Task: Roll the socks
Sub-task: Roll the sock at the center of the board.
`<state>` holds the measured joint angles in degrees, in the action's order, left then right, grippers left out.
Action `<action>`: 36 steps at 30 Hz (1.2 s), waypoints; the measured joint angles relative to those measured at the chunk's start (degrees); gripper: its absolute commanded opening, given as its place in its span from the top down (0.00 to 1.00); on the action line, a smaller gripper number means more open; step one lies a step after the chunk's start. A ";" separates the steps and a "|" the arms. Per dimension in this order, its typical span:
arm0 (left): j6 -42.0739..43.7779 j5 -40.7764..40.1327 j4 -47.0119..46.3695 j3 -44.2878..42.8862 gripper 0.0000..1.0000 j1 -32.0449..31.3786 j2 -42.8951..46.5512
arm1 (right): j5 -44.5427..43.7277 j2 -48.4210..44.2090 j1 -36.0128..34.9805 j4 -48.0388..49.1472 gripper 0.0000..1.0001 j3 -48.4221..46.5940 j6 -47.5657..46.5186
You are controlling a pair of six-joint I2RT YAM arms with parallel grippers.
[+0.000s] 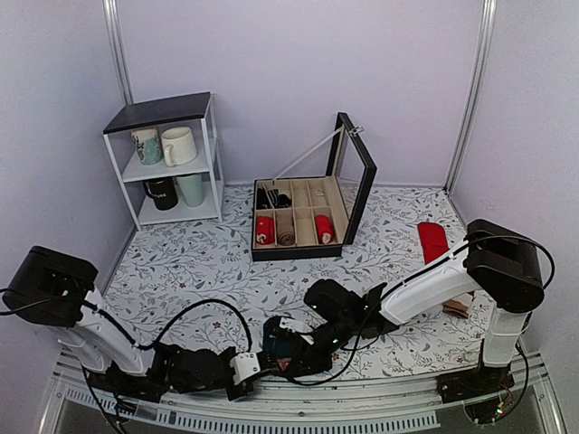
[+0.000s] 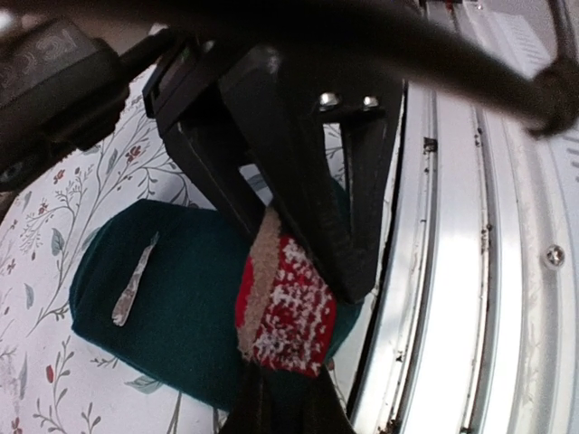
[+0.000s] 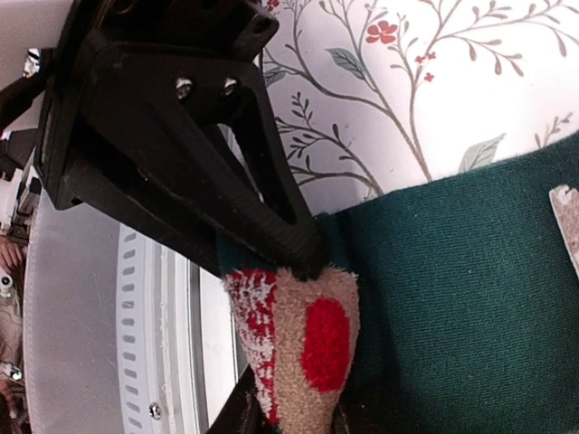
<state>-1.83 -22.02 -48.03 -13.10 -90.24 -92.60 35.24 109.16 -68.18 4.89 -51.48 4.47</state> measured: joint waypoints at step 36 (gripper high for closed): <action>-17.73 22.29 -7.91 1.05 1.00 13.60 -3.48 | -43.28 -15.54 -14.75 33.97 0.41 23.50 -30.88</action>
<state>-19.55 0.27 -55.94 -12.05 -76.64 -96.07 -8.03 93.62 -82.94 38.85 -27.99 -26.41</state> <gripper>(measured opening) 0.040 0.591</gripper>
